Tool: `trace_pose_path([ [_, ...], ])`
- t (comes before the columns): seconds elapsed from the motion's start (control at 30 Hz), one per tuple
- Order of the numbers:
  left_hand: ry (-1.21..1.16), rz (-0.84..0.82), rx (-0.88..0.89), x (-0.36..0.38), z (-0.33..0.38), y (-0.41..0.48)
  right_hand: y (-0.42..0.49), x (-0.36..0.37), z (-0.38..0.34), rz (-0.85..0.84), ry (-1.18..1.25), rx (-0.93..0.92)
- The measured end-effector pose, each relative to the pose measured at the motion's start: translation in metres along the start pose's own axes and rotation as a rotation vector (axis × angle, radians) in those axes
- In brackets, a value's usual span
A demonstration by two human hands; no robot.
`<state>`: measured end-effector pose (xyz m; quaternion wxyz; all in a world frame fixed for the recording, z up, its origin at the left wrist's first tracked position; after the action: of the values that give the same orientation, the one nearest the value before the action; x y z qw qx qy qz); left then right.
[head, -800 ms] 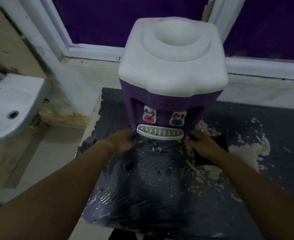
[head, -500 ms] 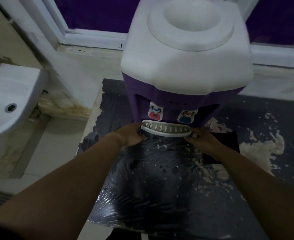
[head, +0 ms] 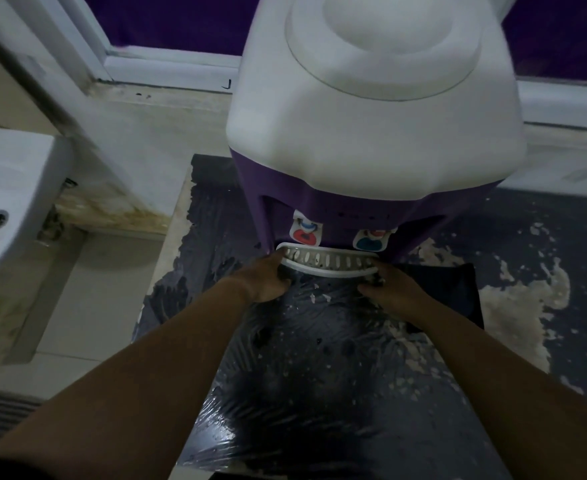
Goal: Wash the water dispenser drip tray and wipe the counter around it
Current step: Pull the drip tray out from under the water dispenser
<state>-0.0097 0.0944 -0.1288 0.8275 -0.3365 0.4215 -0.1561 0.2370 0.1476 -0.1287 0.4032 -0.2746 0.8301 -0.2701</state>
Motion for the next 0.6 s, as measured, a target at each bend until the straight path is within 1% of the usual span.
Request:
trace_pose_path([
  [0.2, 0.036, 0.048, -0.009, 0.001, -0.005, 0.01, 0.004, 0.0, 0.001, 0.05, -0.065, -0.025],
  [0.33, 0.047, 0.08, -0.004, 0.001, -0.005, 0.012, 0.007, 0.0, 0.006, 0.094, -0.035, -0.028],
  [0.6, -0.126, 0.111, -0.016, 0.001, -0.003, 0.006, 0.009, 0.005, 0.009, 0.117, -0.061, -0.043],
])
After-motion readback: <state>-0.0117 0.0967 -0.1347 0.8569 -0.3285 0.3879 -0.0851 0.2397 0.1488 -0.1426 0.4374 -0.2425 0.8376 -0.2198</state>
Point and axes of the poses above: each hand's wrist, its own y-axis towards the middle knuckle, its own x-axis out of the palm, z = x × y, the point moved 6 cm from there along y, towards the middle knuckle
